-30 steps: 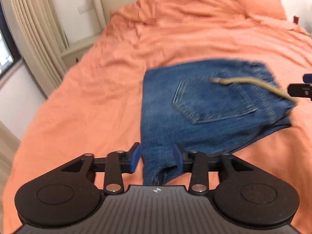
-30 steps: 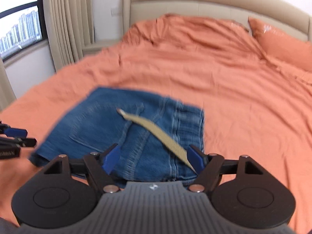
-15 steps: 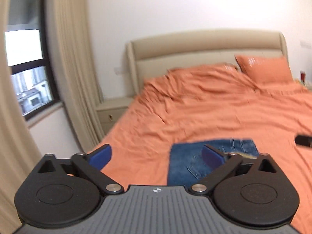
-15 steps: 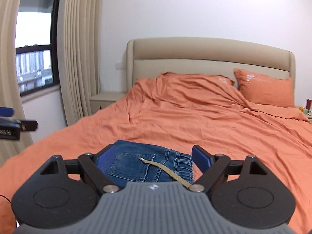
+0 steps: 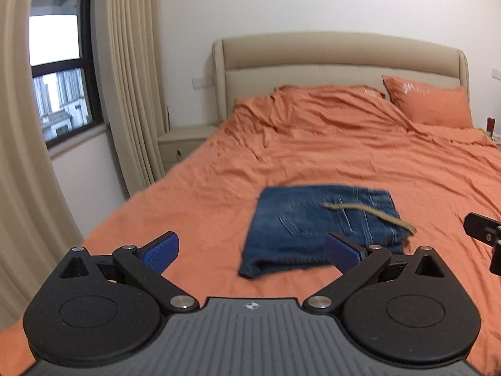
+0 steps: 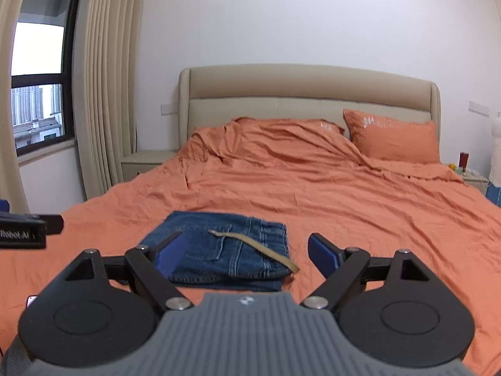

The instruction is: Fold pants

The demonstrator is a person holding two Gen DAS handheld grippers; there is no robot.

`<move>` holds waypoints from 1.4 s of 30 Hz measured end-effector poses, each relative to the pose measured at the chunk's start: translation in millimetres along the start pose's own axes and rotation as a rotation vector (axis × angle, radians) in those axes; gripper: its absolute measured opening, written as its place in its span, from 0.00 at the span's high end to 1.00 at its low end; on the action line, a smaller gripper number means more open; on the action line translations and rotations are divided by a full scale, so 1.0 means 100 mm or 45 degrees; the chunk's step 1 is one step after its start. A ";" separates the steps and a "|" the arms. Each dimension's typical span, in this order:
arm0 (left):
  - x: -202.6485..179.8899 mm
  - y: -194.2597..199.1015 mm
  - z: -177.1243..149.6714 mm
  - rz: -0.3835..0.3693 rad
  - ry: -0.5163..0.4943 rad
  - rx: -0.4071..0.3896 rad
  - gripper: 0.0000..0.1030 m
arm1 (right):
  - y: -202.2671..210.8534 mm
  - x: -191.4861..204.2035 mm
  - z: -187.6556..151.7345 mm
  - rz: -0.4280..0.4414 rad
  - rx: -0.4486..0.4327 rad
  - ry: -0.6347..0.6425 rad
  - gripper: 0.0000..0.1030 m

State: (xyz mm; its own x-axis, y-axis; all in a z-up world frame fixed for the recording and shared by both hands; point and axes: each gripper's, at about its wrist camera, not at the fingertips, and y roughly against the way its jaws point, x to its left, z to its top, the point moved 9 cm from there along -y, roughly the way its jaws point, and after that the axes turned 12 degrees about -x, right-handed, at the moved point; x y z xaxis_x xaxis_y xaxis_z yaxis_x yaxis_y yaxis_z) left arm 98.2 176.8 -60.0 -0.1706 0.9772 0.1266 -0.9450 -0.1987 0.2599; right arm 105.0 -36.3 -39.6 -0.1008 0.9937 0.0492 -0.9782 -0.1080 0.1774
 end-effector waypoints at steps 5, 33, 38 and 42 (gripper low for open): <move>-0.19 -0.09 -0.26 -0.041 -0.001 0.088 0.00 | -0.09 0.04 -0.32 -0.007 0.087 0.023 0.21; -0.27 -0.08 -0.47 -0.018 -0.040 0.167 0.00 | -0.13 0.12 -0.44 -0.004 0.137 0.041 0.21; -0.26 -0.07 -0.46 -0.016 -0.042 0.163 0.00 | -0.12 0.14 -0.43 -0.002 0.134 0.045 0.21; -0.24 -0.05 -0.45 -0.015 -0.041 0.160 0.00 | -0.11 0.14 -0.42 -0.002 0.126 0.044 0.21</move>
State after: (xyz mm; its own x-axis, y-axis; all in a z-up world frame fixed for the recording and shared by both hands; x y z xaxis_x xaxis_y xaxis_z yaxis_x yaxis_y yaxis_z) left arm 95.0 157.4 -107.3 -0.1488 0.9769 0.1533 -0.9041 -0.1972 0.3791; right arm 106.6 -19.7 -82.5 -0.1074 0.9941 0.0155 -0.9557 -0.1075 0.2741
